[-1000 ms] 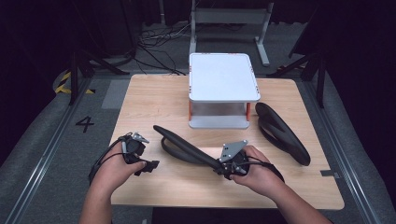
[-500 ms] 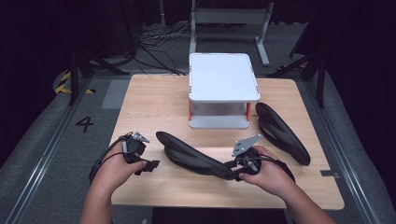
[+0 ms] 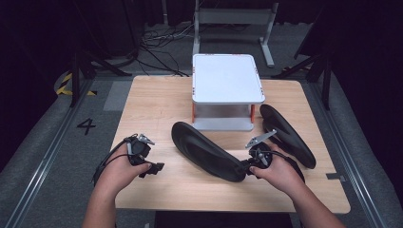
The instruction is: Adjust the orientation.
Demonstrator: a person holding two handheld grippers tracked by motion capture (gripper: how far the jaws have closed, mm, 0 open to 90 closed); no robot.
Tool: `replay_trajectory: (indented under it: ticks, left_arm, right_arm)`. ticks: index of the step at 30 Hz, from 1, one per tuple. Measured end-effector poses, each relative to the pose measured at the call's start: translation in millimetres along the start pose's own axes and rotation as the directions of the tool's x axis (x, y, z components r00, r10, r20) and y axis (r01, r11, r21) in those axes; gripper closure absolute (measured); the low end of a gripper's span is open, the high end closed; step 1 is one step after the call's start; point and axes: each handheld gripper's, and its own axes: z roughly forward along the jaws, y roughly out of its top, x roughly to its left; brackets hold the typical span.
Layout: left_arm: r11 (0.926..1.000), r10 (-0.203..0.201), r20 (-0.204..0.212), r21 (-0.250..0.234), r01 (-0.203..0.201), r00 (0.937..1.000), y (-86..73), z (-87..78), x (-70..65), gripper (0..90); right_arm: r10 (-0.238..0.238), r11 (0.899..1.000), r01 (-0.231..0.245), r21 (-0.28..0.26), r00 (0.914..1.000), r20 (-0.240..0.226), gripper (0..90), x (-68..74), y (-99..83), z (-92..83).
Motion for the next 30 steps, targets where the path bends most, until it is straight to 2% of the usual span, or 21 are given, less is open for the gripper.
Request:
replay_trajectory:
  ticks: [2,4,6,9,10,12,13,15,17,19,21,26,27,28,30]
  left_arm:
    - [1.0,0.002,0.001,0.0,-0.002,1.0,0.1,0.0,0.0,24.4]
    - [1.0,0.0,0.006,0.005,0.0,1.0,0.2,0.5,-0.7,24.4]
    - [1.0,0.003,0.008,0.004,-0.003,1.0,0.3,1.0,-1.1,24.4]
    - [1.0,0.004,0.007,0.007,-0.004,1.0,0.1,1.0,-0.9,24.3]
    - [1.0,0.004,0.006,0.007,-0.004,1.0,0.0,1.0,-0.8,24.3]
    - [1.0,0.003,0.006,0.008,-0.003,1.0,-0.3,1.1,-0.7,24.3]
    - [1.0,0.003,0.006,0.008,-0.003,1.0,-0.3,1.1,-0.7,24.3]
    - [0.9999,0.006,0.005,0.011,-0.006,1.0,-0.3,1.3,-0.7,24.3]
    - [0.9999,0.004,0.005,0.013,-0.004,1.0,-0.2,2.5,-1.4,24.3]
    - [0.9998,0.015,0.007,0.014,-0.015,0.9999,0.4,3.9,-1.6,24.3]
    - [0.9998,0.004,0.011,0.018,-0.004,0.9999,0.7,4.3,-3.4,24.3]
    - [0.9996,0.019,0.011,0.019,-0.019,0.9998,1.6,5.6,-2.6,24.3]
    - [0.9998,0.005,0.011,0.018,-0.005,0.9999,1.9,6.0,-3.3,24.3]
    - [0.9997,0.019,0.007,0.017,-0.019,0.9998,2.8,6.3,-2.1,24.3]
    - [0.9996,0.014,0.012,0.023,-0.015,0.9998,4.3,8.0,-3.0,24.3]
  right_arm:
    - [0.027,0.999,-0.028,0.023,0.9996,0.004,63.9,-3.5,-2.8,1.2]
    - [0.042,0.999,-0.042,0.015,0.9989,0.021,58.8,-7.6,-5.2,3.4]
    - [0.012,1.0,-0.013,0.014,0.9984,0.054,55.0,-9.4,-6.1,5.0]
    - [0.008,1.0,-0.009,0.018,0.9973,0.073,52.7,-10.7,-7.0,6.8]
    - [-0.007,1.0,0.005,0.025,0.996,0.088,50.9,-11.3,-7.0,6.6]
    - [-0.032,0.999,0.03,0.017,0.9919,0.123,41.8,-12.5,-6.9,6.1]
    - [-0.032,0.999,0.03,0.017,0.9919,0.123,41.8,-12.5,-6.9,6.1]
    - [-0.069,0.997,0.072,-0.018,0.9854,0.156,37.5,-14.4,-5.6,3.6]
    - [-0.112,0.992,0.119,-0.03,0.9785,0.173,34.7,-13.4,-4.4,2.6]
    - [-0.112,0.992,0.12,-0.04,0.9797,0.167,34.5,-12.1,-4.2,5.6]
    - [-0.11,0.993,0.116,-0.03,0.9815,0.157,33.7,-11.4,-4.8,9.9]
    - [-0.066,0.998,0.066,0.005,0.9912,0.115,35.8,-10.8,-8.3,17.7]
    - [-0.048,0.999,0.047,0.017,0.9945,0.093,36.7,-9.0,-9.9,20.1]
    - [-0.025,0.999,0.023,0.028,0.9961,0.084,38.4,-7.5,-11.2,21.6]
    - [0.014,0.999,-0.016,0.037,0.9986,0.051,43.7,-4.6,-13.2,23.1]
